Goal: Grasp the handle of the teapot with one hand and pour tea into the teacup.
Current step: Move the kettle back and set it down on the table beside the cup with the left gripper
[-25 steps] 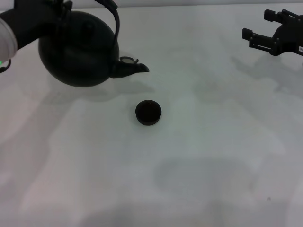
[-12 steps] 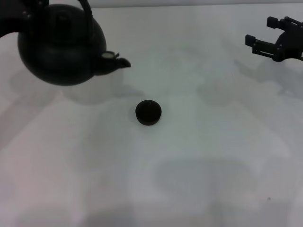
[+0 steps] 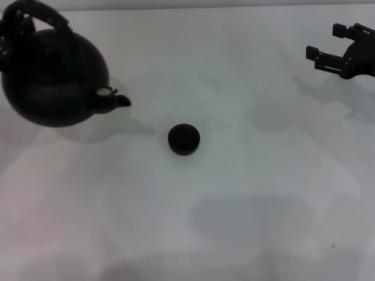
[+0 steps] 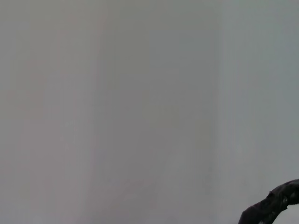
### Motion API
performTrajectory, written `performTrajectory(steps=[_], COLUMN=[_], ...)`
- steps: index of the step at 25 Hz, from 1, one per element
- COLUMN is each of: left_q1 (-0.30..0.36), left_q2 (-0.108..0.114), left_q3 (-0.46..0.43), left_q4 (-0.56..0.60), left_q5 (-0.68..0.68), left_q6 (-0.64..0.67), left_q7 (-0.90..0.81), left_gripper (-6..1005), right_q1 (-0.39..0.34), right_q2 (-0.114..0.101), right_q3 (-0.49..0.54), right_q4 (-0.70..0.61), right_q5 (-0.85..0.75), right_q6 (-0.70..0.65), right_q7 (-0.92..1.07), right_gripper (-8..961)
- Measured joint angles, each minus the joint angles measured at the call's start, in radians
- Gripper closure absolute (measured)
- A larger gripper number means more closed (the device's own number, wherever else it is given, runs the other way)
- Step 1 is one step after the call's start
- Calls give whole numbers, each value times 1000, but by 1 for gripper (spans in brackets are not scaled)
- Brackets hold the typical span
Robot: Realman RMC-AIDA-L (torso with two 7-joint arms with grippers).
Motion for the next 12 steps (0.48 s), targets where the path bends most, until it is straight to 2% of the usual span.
performTrajectory(steps=[1,12], left_q1=[-10,-65], left_q2=[0,-1], left_q3=[-38,-96], left_q4=[-74,-327], left_q5=[-24,-98], left_q6=[19,37], left_q7=[55,266], left_gripper=[876,876], right_q1=[0,1], right_q2=[0,8], right_q3=[0,-1], right_q4=[0,-1], right_q5=[-3,-27], right_q6=[0,-6], right_q7=[1,6], right_gripper=[108,108])
